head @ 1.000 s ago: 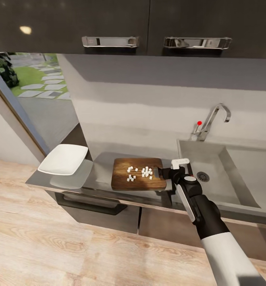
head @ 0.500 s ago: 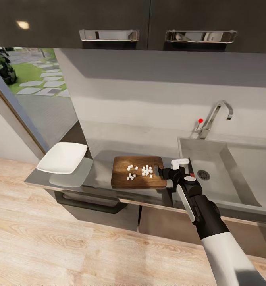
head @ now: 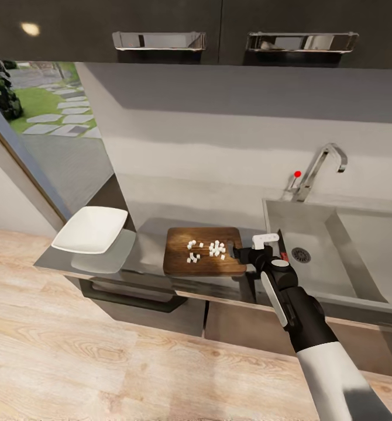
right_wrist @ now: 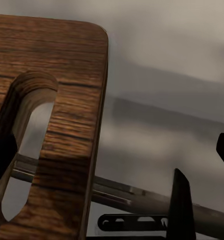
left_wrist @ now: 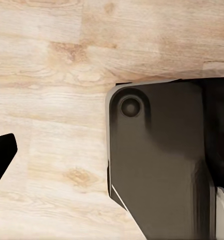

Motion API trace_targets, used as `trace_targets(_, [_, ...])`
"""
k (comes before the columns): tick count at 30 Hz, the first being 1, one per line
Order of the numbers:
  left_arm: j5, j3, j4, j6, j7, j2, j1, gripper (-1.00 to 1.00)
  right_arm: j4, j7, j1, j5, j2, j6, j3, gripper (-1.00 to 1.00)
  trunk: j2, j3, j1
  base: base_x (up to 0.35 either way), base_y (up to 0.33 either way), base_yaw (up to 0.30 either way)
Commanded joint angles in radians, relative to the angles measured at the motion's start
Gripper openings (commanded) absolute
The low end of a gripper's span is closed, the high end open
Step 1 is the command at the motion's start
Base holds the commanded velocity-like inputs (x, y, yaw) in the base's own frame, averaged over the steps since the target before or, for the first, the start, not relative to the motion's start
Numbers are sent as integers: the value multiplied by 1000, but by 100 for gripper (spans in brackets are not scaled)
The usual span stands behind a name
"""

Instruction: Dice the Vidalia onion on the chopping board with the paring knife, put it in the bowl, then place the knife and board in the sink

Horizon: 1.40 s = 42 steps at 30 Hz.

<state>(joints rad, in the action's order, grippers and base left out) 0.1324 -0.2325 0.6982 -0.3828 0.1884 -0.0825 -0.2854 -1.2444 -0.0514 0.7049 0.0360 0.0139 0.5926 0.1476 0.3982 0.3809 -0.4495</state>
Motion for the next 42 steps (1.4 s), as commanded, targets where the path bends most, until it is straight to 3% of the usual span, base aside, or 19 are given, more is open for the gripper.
trace_targets(1, [10,-8,1,-2,8,-2,0,100,-1,-5,1,4,0,5,1,100,2,3,-1,0,0,0])
trace_targets(17, [10,-8,1,-2,8,-2,0,100,-1,-5,0,4,0,4,1,100,2,24,-1,11,9,0])
trace_targets(42, [9,-7,-21,-1,8,-1,1,100,31,-5,1,2,-2,4,1,100,2,25,-1,3,2,0])
